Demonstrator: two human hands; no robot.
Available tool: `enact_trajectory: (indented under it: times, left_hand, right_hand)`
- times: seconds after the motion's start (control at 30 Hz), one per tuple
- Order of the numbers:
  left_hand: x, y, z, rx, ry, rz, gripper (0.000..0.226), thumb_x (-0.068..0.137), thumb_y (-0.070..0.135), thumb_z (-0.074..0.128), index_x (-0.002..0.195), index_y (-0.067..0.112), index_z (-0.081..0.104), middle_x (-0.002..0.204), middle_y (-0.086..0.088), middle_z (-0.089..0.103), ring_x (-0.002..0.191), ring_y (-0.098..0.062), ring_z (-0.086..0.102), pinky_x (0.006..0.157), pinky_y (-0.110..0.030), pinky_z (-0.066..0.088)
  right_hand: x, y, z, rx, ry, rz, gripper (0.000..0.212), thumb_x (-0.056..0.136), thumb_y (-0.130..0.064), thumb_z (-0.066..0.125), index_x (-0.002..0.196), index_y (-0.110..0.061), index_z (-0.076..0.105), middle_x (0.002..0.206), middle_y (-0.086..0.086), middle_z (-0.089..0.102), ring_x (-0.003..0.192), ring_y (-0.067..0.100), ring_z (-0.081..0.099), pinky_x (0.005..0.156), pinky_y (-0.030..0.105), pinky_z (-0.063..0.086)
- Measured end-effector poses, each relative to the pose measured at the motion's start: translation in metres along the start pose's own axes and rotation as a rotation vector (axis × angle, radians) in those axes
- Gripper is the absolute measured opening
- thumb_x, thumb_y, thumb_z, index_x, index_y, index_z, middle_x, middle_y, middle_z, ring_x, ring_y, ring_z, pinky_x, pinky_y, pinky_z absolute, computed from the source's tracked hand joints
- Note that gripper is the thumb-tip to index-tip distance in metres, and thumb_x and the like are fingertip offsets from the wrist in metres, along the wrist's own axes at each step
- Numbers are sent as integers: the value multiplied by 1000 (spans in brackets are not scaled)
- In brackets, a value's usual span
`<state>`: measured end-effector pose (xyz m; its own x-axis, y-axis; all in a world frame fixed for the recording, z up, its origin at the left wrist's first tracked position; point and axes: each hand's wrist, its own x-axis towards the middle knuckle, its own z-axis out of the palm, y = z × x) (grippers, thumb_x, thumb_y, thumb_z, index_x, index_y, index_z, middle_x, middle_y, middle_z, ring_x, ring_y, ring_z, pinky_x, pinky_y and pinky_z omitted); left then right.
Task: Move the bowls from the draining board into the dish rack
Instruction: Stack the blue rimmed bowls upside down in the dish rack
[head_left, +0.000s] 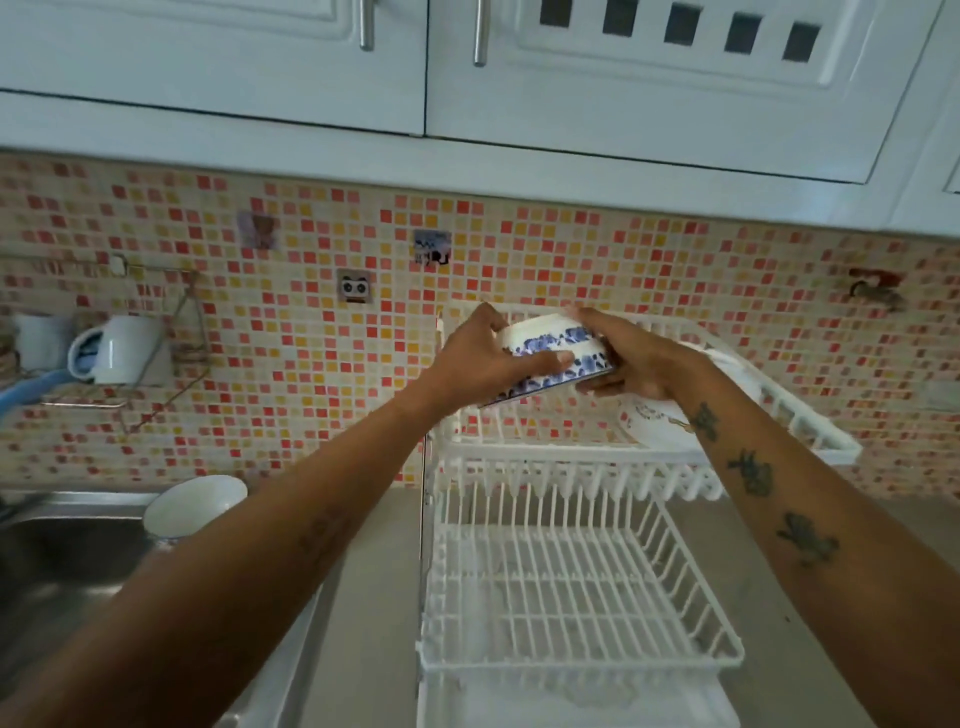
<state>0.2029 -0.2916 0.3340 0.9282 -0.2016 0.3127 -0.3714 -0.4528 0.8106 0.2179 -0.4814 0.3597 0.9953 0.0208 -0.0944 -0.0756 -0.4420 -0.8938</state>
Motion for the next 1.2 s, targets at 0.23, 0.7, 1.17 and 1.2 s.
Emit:
enact_trajectory:
  times: [0.23,0.7,1.17,1.2]
  left_hand:
    - [2,-9,8,313,-13,79,81,58,50,88,115,17,41,108,-1,41,92,-20,50,58,-18,40]
    - [4,-14,23,601,-177,11,127,59,41,90,156,16,12,148,-13,23,135,-34,39,112,-46,40]
    - [6,-15,28,678,-288,-21,116,71,52,79,156,14,9,154,-10,21,143,-31,23,115,-46,31]
    - [4,-13,25,664,-286,-21,114,71,53,79,156,15,13,154,-10,21,143,-32,24,115,-45,31]
  right_hand:
    - [9,21,10,109,-128,-29,27,93,-47,44,105,-27,58,112,9,64,94,27,61,83,39,50]
    - [11,34,14,42,-179,80,41,92,-24,48,132,-12,49,126,10,55,104,28,54,96,40,44]
    - [15,37,12,-241,-10,-4,38,86,-35,50,115,-11,57,115,12,61,93,26,57,88,41,44]
    - [15,34,15,-279,29,-49,39,86,-34,52,116,-11,58,118,12,60,97,27,58,87,40,43]
